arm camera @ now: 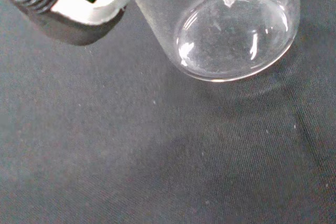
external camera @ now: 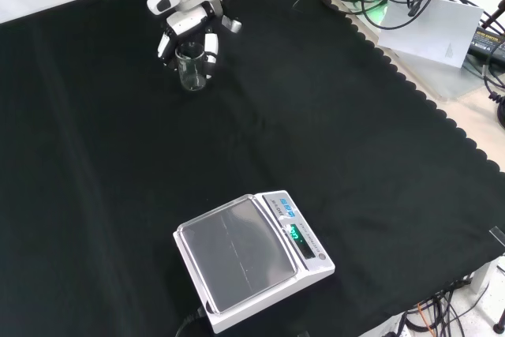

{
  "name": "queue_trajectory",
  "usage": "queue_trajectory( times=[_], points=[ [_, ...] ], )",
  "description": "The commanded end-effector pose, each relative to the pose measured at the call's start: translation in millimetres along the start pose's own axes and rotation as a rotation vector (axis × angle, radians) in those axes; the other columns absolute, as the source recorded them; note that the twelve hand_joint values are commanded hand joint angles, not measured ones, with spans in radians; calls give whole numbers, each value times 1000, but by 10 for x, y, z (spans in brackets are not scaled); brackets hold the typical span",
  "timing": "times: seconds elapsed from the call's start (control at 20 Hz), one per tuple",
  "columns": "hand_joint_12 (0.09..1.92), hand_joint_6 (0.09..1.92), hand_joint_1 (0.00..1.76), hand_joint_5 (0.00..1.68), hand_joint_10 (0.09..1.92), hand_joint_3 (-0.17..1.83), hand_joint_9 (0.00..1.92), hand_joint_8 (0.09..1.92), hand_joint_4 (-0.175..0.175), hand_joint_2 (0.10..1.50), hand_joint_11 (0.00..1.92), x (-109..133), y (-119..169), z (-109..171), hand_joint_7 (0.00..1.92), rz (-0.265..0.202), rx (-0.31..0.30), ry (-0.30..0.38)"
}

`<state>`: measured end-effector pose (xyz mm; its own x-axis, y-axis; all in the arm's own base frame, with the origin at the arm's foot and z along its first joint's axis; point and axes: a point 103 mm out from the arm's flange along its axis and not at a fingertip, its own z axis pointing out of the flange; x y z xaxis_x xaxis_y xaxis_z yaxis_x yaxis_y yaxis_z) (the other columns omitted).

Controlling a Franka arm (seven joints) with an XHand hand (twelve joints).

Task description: Put the beaker on the electronic balance.

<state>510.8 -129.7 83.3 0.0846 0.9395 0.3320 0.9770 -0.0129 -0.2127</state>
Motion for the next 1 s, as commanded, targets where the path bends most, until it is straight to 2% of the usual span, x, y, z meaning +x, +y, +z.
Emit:
queue_trajectory(
  times=[0.05, 0.3, 0.6, 0.75, 0.9, 1.0],
  points=[
    [1013, 1541, 1198, 735, 1393, 902, 1083, 1563, -68, 800, 1238, 89, -43, -311, 911, -19, -46, 9],
    [1026, 1543, 1202, 739, 1398, 923, 1088, 1568, -75, 788, 1229, 277, -134, -741, 920, -49, -95, -4],
    [1036, 1543, 1205, 745, 1397, 943, 1092, 1570, -80, 776, 1224, 616, -290, -1009, 928, -85, -110, -19],
    [1037, 1544, 1207, 744, 1397, 945, 1093, 1568, -85, 774, 1222, 866, -358, -1110, 932, -114, -112, -22],
    [1042, 1537, 1211, 751, 1395, 956, 1099, 1562, -89, 765, 1220, 1200, -435, -1163, 940, -169, -93, -33],
    [1045, 1535, 1213, 753, 1394, 961, 1105, 1559, -93, 760, 1218, 1489, -481, -1151, 945, -214, -77, -64]
  ],
)
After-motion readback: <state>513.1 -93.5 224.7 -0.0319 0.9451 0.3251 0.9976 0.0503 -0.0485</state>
